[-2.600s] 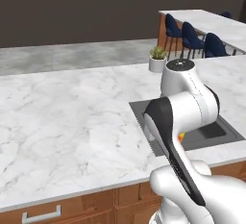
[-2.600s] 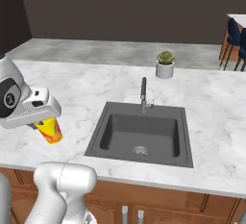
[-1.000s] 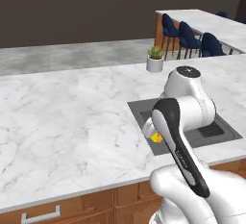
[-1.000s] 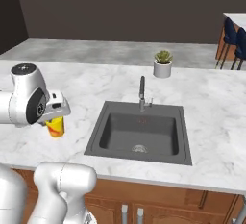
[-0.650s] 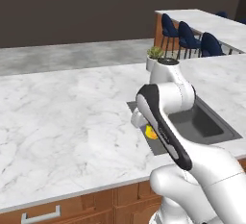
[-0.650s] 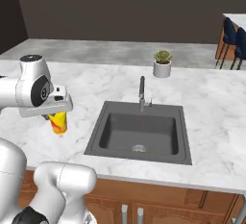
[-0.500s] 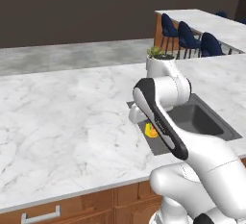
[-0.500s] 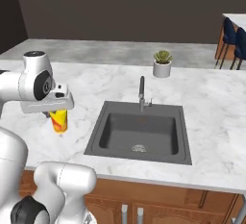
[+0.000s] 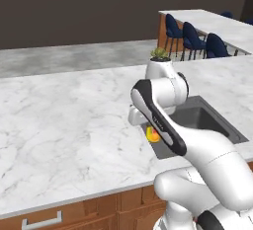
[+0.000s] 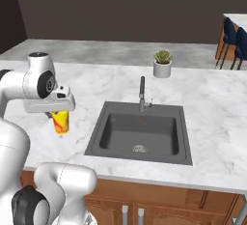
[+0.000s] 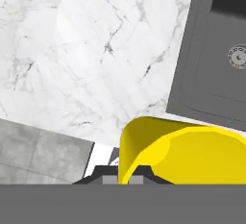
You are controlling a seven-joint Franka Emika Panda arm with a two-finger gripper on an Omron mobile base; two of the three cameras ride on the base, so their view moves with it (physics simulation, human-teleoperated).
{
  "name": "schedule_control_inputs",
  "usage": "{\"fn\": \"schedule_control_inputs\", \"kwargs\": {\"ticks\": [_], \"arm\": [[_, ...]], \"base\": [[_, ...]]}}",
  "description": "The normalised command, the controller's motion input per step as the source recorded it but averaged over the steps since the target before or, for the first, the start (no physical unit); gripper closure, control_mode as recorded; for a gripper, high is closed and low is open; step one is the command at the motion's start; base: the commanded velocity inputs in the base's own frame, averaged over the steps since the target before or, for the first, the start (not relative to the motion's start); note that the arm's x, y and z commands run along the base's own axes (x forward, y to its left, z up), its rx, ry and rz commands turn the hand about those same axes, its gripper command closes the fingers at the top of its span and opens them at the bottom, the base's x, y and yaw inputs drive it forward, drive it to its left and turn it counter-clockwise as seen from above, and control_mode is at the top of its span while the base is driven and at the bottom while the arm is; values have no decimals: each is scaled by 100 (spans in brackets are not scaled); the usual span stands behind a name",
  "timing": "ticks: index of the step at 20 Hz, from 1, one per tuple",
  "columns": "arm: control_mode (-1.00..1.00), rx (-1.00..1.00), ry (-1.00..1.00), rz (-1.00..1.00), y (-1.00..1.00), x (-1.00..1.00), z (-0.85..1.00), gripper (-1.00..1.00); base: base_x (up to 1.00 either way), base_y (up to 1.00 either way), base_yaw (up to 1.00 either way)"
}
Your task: Pick the cup and bowl from the counter and place them on the counter next to the sink.
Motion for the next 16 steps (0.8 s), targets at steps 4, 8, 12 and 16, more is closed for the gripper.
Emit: {"fn": "schedule_control_inputs", "kwargs": {"ticks": [4, 8, 12, 16], "arm": [[-100, 0, 0, -18, 11, 36, -39, 100], [-100, 0, 0, -19, 9, 33, -39, 100], [-100, 0, 0, -18, 1, 27, -46, 100], [-100, 0, 0, -18, 0, 18, -47, 100]], "base": [[0, 0, 0], [0, 0, 0], [0, 0, 0], [0, 0, 0]]}}
